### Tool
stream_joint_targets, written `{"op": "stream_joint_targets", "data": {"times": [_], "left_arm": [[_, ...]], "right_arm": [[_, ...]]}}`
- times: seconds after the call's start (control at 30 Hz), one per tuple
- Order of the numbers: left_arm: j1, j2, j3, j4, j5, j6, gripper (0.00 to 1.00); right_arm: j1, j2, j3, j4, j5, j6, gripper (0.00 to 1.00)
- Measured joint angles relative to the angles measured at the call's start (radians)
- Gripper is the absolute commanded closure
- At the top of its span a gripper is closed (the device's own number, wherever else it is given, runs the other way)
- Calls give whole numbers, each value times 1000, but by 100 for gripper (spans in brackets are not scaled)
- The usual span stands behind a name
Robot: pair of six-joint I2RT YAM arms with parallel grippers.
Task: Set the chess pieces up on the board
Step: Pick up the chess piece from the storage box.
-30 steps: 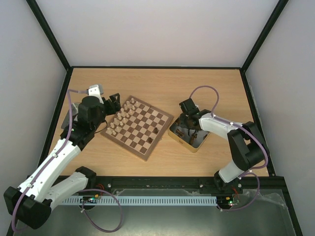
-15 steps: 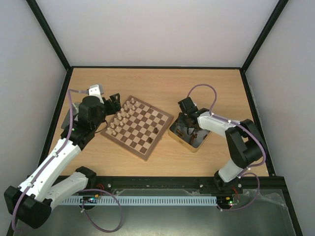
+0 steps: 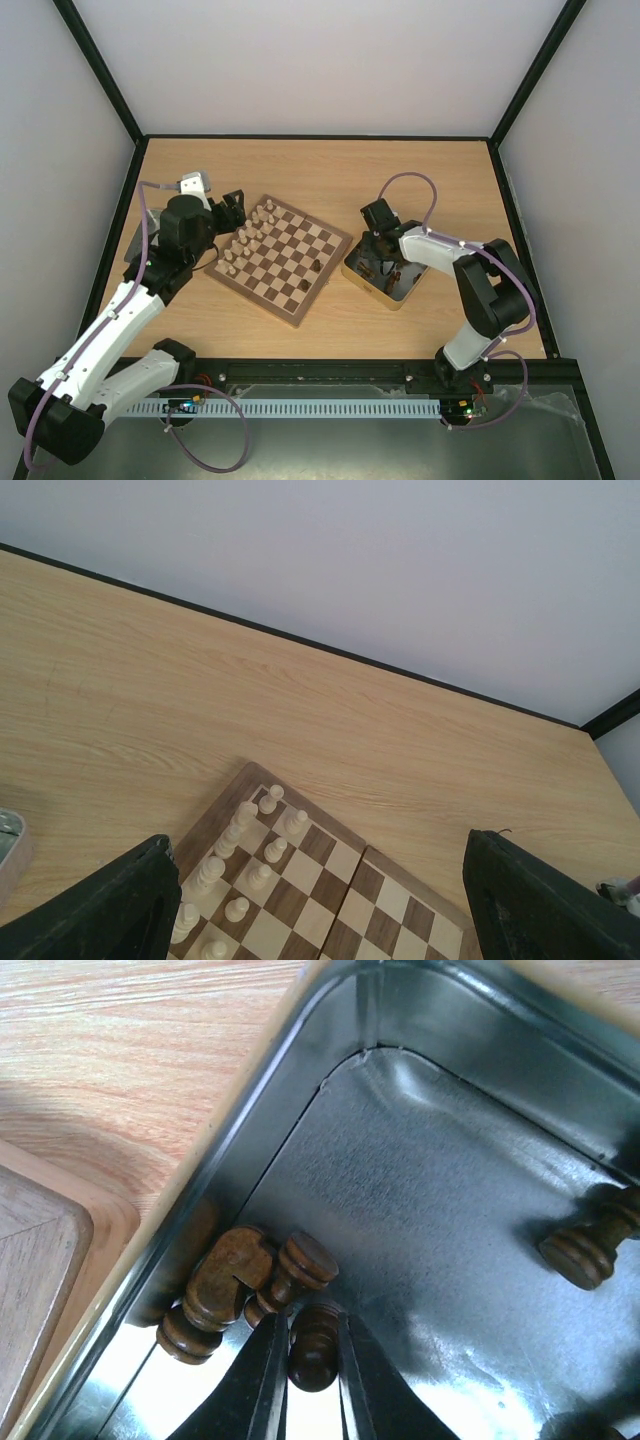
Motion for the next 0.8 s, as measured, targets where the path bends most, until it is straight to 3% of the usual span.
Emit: {"op": "stream_joint_targets", "data": {"times": [0.33,0.6,0.8], "left_arm": [[0,0,0,0,1,0,21],[0,5,0,1,8,0,21],[0,6,0,5,7,-3,21]], "right_arm": [[0,-9,4,-9,48,-5,95],[6,-131,43,-51,31,-6,94],[102,-172,130,-64,-25,-13,94]]}}
